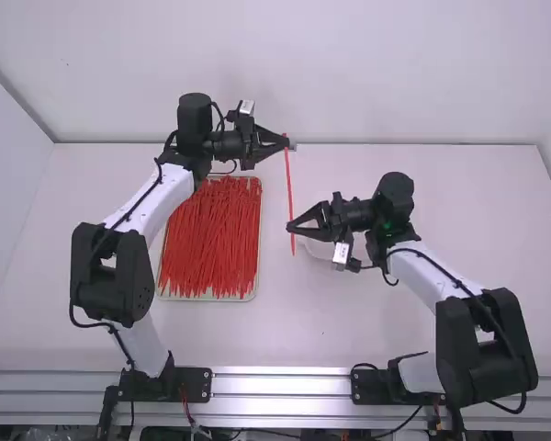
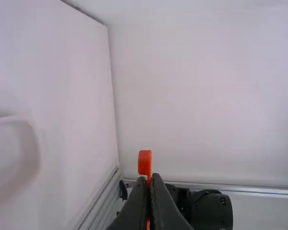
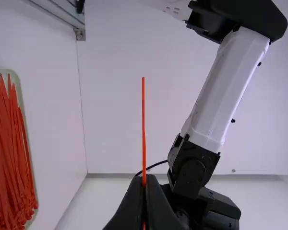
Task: Fasten the cable tie
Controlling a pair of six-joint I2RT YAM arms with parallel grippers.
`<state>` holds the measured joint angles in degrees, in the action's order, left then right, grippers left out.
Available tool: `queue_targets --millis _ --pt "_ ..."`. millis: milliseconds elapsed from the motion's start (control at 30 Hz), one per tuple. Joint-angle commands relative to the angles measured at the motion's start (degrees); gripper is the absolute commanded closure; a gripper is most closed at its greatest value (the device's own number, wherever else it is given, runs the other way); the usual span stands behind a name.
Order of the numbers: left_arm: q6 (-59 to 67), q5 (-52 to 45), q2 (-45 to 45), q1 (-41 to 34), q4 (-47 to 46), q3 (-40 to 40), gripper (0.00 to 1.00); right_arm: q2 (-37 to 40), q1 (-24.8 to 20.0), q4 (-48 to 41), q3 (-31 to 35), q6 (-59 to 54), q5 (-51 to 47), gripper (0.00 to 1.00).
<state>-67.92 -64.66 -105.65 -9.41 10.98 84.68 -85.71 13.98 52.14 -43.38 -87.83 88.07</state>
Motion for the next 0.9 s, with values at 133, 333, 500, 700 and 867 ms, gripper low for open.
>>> queue_targets --millis 133,333,500,700,867 --pt "0.8 -0.2 -0.4 -0.3 0.0 -0.8 0.98 -0.1 0.1 0.2 0.3 0.6 0.6 1.0" --pt "0.8 -0.2 -0.4 -0.3 0.0 -0.8 0.98 -0.1 -0.2 0.2 0.3 0.6 0.2 1.0" --pt "0.9 -0.2 -0.4 -0.7 0.0 -0.8 0.98 -0.1 -0.2 0.2 0.3 0.6 0.1 0.97" --pt "0.9 0.4 -0.4 -1.1 0.0 -0.8 0.98 -0.1 0.2 0.2 0.3 0.6 -1.5 0.94" --pt "1.7 0.9 -0.4 -1.5 -0.3 -0.8 0.98 -0.1 -0.3 0.2 0.3 0.6 -1.5 0.92"
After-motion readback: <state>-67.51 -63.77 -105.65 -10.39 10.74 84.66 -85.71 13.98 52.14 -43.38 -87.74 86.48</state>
